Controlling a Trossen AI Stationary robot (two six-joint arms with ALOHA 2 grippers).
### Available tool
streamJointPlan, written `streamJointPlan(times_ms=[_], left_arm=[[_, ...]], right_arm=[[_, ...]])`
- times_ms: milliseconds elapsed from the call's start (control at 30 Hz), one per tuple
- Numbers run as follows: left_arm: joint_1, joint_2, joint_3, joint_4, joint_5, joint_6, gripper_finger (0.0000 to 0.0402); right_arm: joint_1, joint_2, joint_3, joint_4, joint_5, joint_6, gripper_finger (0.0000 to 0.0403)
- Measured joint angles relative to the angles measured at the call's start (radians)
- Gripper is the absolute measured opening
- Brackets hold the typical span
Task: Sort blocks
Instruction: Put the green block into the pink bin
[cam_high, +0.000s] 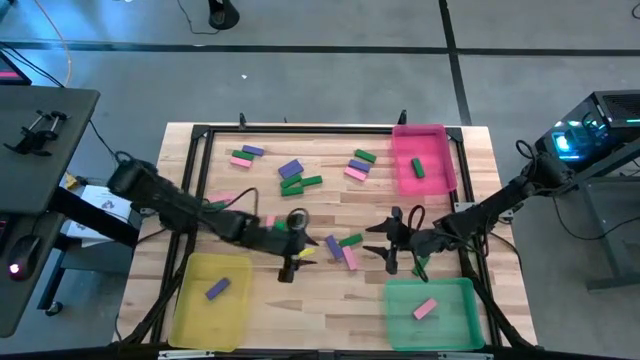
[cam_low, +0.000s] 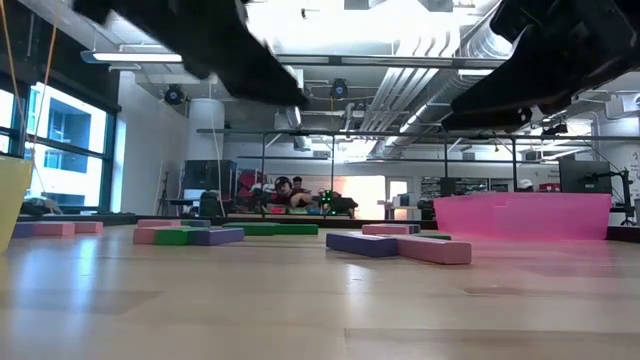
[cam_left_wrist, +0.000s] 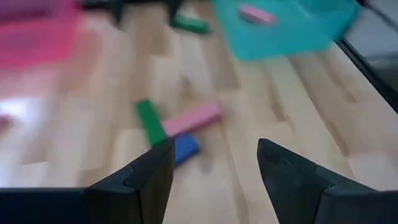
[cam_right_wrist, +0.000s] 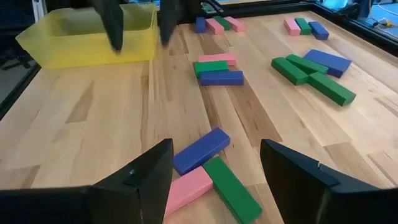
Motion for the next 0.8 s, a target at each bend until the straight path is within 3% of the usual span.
streamJointPlan(times_ms=[133,267,400,600,800], left_arm=[[0.097,0.090,0.001,0.084,0.103,0.061,0.0215],[0.167,0.171,0.032,0.082,0.173,0.180,0.0215],[0.213,0.250,0.083,0.086,0.239,0.201,0.0215],[0.225,0.332,0.134,0.085,0.254,0.202,0.0215],[0.221,0.346,0.143,0.087,0.252,0.195,0.0215]], right_arm=[[0.000,0.000,0.000,0.003,-0.002,0.002,0.0226],[0.000,0.000,0.000,0.008,-0.002,0.003,0.0226],[0.000,0.000,0.000,0.011,-0.004,0.003,0.0226],[-0.008,0.001,0.000,-0.054,-0.042,-0.080,0.0226],[-0.103,0.093,0.000,-0.076,-0.150,-0.200,0.0226]])
